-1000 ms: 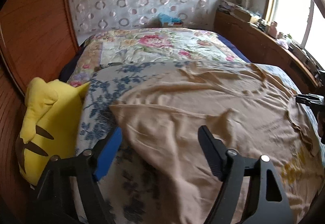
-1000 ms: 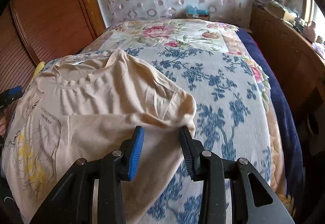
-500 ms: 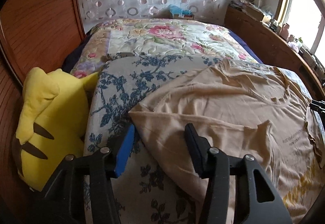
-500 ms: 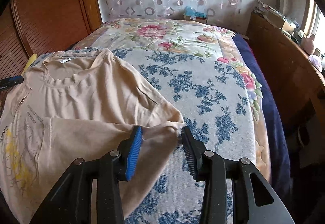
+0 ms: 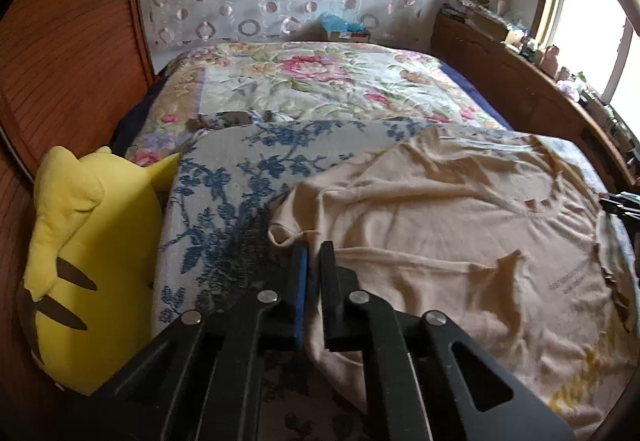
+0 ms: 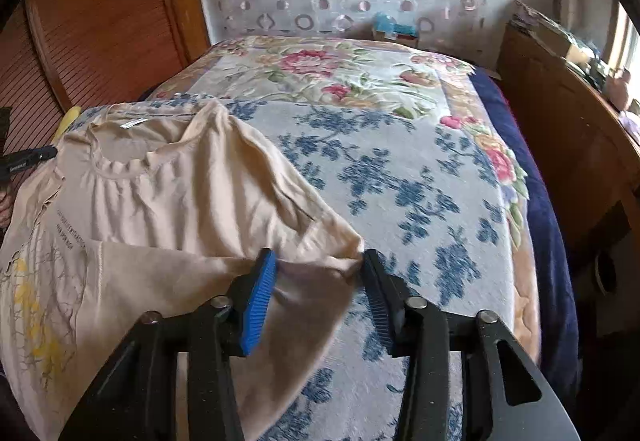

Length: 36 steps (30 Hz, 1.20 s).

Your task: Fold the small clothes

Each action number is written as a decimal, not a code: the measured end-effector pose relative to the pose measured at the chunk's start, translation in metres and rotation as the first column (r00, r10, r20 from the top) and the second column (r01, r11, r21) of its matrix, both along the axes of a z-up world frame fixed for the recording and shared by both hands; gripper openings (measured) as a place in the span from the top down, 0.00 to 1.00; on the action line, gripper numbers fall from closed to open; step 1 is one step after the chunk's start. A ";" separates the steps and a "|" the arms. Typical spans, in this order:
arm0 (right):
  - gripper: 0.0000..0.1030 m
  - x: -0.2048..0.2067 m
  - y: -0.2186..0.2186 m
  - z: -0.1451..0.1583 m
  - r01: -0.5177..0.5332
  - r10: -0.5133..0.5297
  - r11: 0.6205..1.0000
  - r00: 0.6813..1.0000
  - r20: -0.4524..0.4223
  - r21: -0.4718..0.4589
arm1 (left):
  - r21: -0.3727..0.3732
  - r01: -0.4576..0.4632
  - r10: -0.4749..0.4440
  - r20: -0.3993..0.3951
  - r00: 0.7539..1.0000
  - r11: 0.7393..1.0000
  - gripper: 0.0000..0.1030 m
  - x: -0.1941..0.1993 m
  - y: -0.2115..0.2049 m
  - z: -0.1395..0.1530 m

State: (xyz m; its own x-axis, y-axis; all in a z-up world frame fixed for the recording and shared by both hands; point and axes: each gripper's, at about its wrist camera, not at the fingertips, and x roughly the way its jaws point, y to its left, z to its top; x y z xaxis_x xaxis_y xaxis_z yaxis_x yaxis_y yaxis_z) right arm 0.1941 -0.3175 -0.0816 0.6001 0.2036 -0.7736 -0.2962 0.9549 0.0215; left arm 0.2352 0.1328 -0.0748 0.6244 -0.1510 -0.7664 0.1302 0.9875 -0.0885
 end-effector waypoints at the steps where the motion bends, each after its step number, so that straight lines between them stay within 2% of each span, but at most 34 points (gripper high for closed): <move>1: 0.82 0.001 0.002 0.001 -0.012 0.012 1.000 1.000 -0.002 0.002 | -0.002 0.005 -0.005 0.007 1.000 1.000 0.95 -0.003 -0.002 0.003; 3: 0.94 0.000 0.007 0.002 -0.032 0.032 0.999 0.999 -0.003 -0.001 | -0.012 0.018 -0.018 0.027 0.999 1.000 0.95 -0.012 -0.007 0.011; 6: 0.96 -0.006 0.013 0.010 -0.025 0.026 0.999 0.999 0.043 -0.030 | -0.025 0.042 -0.040 0.073 0.997 0.999 0.95 -0.030 -0.014 0.027; 11: 0.96 -0.035 0.009 0.042 -0.028 0.018 0.998 0.989 0.147 0.064 | -0.056 0.086 -0.077 0.147 0.986 0.995 0.95 -0.070 -0.023 0.055; 17: 0.96 -0.090 0.000 0.073 -0.053 0.026 0.992 0.973 0.228 0.111 | -0.070 0.115 -0.099 0.204 0.974 0.991 0.95 -0.128 -0.029 0.070; 20: 0.96 -0.125 -0.007 0.075 -0.057 0.027 0.992 0.968 0.249 0.117 | -0.083 0.119 -0.099 0.213 0.972 0.989 0.95 -0.158 -0.028 0.065; 25: 0.96 -0.173 -0.015 0.063 -0.053 0.026 0.991 0.975 0.223 0.119 | -0.082 0.110 -0.089 0.224 0.970 0.991 0.95 -0.195 -0.029 0.061; 28: 0.96 -0.194 -0.018 0.066 -0.050 0.024 0.993 0.974 0.225 0.109 | -0.091 0.106 -0.080 0.256 0.963 0.990 0.95 -0.215 -0.025 0.071; 32: 0.96 -0.215 -0.023 0.084 -0.049 0.020 0.993 0.969 0.248 0.111 | -0.098 0.095 -0.061 0.303 0.951 0.991 0.95 -0.242 -0.015 0.087; 36: 0.96 -0.235 -0.025 0.096 -0.063 0.031 0.992 0.963 0.269 0.111 | -0.100 0.070 -0.036 0.305 0.952 0.993 0.95 -0.261 -0.007 0.098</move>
